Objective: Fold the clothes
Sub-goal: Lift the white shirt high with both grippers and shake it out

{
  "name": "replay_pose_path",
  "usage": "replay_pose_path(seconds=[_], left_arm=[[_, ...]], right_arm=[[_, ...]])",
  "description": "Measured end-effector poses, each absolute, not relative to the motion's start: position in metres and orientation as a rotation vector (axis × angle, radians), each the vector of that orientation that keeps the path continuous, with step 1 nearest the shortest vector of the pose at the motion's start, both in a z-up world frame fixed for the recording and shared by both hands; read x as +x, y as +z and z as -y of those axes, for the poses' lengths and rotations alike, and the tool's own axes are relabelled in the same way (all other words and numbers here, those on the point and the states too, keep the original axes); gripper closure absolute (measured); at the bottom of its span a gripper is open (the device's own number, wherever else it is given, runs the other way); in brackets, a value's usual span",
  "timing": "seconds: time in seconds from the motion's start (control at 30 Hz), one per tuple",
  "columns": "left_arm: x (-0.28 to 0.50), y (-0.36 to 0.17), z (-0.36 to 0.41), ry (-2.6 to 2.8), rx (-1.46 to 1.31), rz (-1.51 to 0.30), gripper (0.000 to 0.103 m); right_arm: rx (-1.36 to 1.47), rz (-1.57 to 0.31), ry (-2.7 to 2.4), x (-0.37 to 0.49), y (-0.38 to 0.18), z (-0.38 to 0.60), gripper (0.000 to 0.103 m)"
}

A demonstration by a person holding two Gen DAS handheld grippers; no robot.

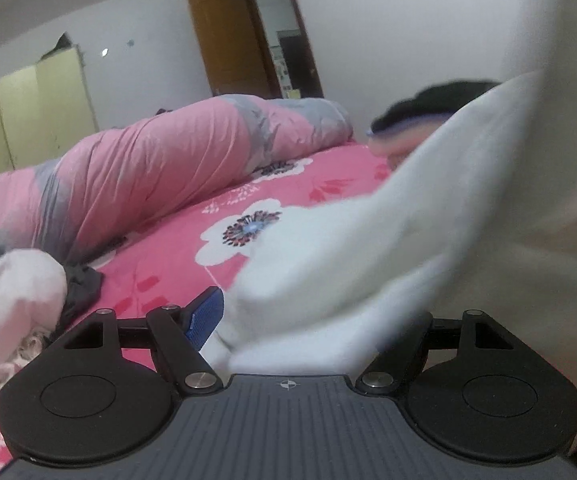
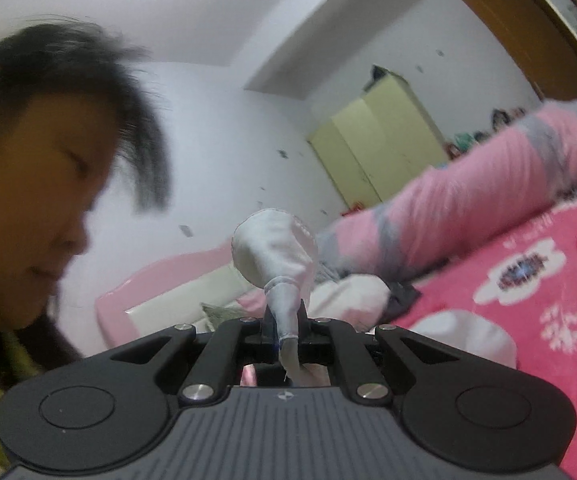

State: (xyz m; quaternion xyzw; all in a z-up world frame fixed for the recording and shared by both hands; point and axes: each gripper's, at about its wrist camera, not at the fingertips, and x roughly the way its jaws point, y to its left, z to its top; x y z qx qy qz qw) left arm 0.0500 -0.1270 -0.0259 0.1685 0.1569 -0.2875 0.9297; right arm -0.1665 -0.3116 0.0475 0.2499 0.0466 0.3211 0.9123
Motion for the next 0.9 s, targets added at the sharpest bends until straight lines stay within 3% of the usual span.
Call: replay_pose_path(seconds=[0.03,0.1,0.17,0.3,0.5,0.63,0.9], left_arm=[[0.054,-0.024,0.127,-0.584,0.323,-0.327,0.035],[0.064,-0.02,0.129,-0.576,0.283,-0.335,0.064],[0.074,-0.015,0.128,-0.558,0.232,-0.356,0.078],[0.081,0.007,0.112,-0.478,0.121,-0.326,0.093],[0.07,0.079,0.083,-0.363,0.078,-0.087,0.097],[0.059,0.145,0.063,-0.305,0.066,0.069,0.097],[0.009,0.275,0.047,-0.192,0.139,0.333,0.097]], right_arm=[[0.521,-0.085,0.662,-0.168,0.048,0.314,0.098],[0.544,-0.072,0.646,-0.17,0.047,0.32,0.098],[0.559,-0.069,0.603,-0.165,0.047,0.326,0.098],[0.55,-0.064,0.49,-0.145,0.051,0.336,0.098],[0.497,-0.042,0.315,-0.108,0.074,0.343,0.098],[0.409,0.0,0.226,-0.076,0.119,0.338,0.099],[0.109,0.31,0.16,-0.09,0.253,0.288,0.099]])
